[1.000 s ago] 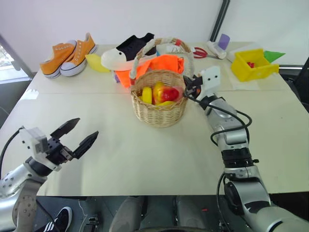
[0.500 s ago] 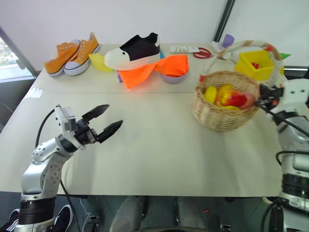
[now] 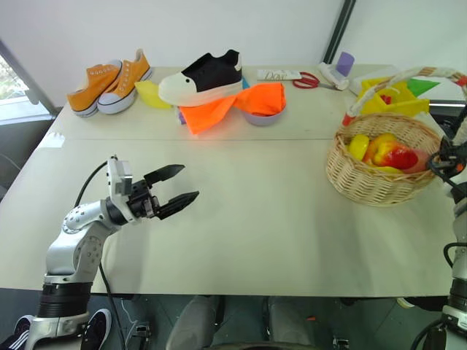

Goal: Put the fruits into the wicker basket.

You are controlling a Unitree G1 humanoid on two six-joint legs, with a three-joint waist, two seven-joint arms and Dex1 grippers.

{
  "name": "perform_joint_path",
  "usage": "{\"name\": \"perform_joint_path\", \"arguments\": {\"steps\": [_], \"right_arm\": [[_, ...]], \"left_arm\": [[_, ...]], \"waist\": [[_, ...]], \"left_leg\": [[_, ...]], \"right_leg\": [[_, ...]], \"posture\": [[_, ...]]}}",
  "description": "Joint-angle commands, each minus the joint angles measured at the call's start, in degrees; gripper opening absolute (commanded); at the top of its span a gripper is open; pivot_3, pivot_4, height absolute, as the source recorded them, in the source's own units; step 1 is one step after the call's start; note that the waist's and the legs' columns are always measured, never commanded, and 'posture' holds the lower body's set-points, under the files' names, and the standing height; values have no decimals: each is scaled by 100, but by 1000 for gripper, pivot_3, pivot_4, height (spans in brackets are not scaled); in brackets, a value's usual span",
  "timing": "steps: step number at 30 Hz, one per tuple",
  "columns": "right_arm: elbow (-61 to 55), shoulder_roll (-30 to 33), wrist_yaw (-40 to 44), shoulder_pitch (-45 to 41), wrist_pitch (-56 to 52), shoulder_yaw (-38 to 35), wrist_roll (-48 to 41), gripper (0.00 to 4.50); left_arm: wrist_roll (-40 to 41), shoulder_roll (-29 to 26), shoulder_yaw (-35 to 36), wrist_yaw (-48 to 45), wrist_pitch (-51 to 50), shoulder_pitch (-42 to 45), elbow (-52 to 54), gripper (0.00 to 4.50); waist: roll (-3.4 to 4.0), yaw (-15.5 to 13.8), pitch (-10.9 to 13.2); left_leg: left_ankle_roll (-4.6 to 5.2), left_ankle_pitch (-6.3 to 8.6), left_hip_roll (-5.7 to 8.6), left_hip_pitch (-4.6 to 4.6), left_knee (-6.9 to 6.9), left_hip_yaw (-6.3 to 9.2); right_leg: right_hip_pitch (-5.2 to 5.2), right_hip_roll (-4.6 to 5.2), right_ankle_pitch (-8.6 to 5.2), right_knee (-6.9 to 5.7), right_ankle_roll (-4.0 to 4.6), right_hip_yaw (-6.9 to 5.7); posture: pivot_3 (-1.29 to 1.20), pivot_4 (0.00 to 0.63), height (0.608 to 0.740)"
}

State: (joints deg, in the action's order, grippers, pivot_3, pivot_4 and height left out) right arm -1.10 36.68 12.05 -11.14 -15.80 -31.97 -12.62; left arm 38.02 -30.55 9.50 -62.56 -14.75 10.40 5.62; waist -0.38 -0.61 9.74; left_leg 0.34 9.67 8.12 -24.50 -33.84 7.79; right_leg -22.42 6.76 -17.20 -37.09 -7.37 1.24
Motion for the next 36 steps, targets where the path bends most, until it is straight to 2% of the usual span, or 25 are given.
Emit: {"name": "perform_joint_path", "arguments": {"steps": [1,3,4,11,13,15,19,21,23,26,29,33,36], "right_arm": [[-89,7,-131,-96,69,-27,54,3146],[-156,-67,-249,-119,-56,-72,-7,4208],[-215,-109,-312,-132,-133,-106,-57,4457],[-1370,-878,-1175,-227,-1038,-904,-1056,4457],[-2010,-992,-1225,105,-948,-863,-925,4457],[-2839,-1374,-1338,541,-973,-857,-1127,4457],[-4138,-2261,-1417,1771,-746,-444,-1010,4457],[-4402,-2717,-1486,2107,-582,-208,-1021,4457],[-4464,-2847,-1220,2247,-442,330,-973,4457],[-4427,-2602,-682,2164,-340,916,-1006,4457],[-4226,-1709,645,2022,-619,1912,-1222,4457],[-3415,-977,1892,1408,-947,2590,-1648,4457],[-2848,-657,2528,913,-835,3106,-1451,4457]], "left_arm": [[12,-16,10,-70,62,3,115,4500],[3,8,10,-78,76,-7,90,4500],[-10,24,2,-85,93,-15,75,4500],[-104,116,-70,-156,160,45,-111,4500],[-138,140,-83,-179,195,99,-197,4500],[-153,153,-88,-210,221,144,-282,4500],[-189,168,-72,-214,298,179,-397,4500],[-218,181,-34,-141,330,185,-442,4500],[-266,219,76,92,350,218,-542,4500],[-419,253,192,521,436,267,-697,4500],[-744,313,391,1187,688,279,-823,4500],[-1107,318,656,1821,1051,129,-857,4500],[-1025,266,823,1959,986,-32,-777,4500]], "waist": [[2,6,1],[3,15,1],[3,23,1],[10,-1,5],[11,-16,5],[9,-21,4],[9,-11,2],[20,27,3],[21,84,3],[21,154,3],[19,154,3],[4,124,3],[0,111,5]], "left_leg": [[0,0,0,0,0,0],[0,0,-1,0,2,0],[0,0,-2,0,2,0],[1,-1,-3,-1,3,0],[1,-1,-3,-2,9,0],[0,0,-3,-3,15,3],[0,0,-3,-2,34,7],[-10,3,-3,0,38,5],[-14,4,-3,3,38,-2],[-16,3,-3,9,37,-2],[-16,3,-4,11,34,-1],[-15,2,-5,9,33,8],[-14,1,-3,6,33,7]], "right_leg": [[-1,0,0,-1,0,0],[1,-1,0,-3,0,0],[1,-2,0,-4,0,0],[-3,-2,0,-4,0,2],[-12,-2,0,-4,-1,2],[-18,-2,-1,-2,-5,0],[-26,-2,-1,-3,-14,0],[-31,-2,-2,-4,-11,6],[-31,-3,-2,-5,-7,15],[-28,-8,-2,-4,-1,15],[-27,-9,-2,-4,-2,13],[-24,-9,0,-1,-10,3],[-23,-6,4,5,-16,1]], "posture": [[0,150,740],[0,150,740],[0,150,740],[0,150,740],[0,150,740],[0,150,740],[0,150,740],[0,150,740],[0,150,740],[0,150,740],[0,150,740],[0,150,740],[0,150,740]]}}
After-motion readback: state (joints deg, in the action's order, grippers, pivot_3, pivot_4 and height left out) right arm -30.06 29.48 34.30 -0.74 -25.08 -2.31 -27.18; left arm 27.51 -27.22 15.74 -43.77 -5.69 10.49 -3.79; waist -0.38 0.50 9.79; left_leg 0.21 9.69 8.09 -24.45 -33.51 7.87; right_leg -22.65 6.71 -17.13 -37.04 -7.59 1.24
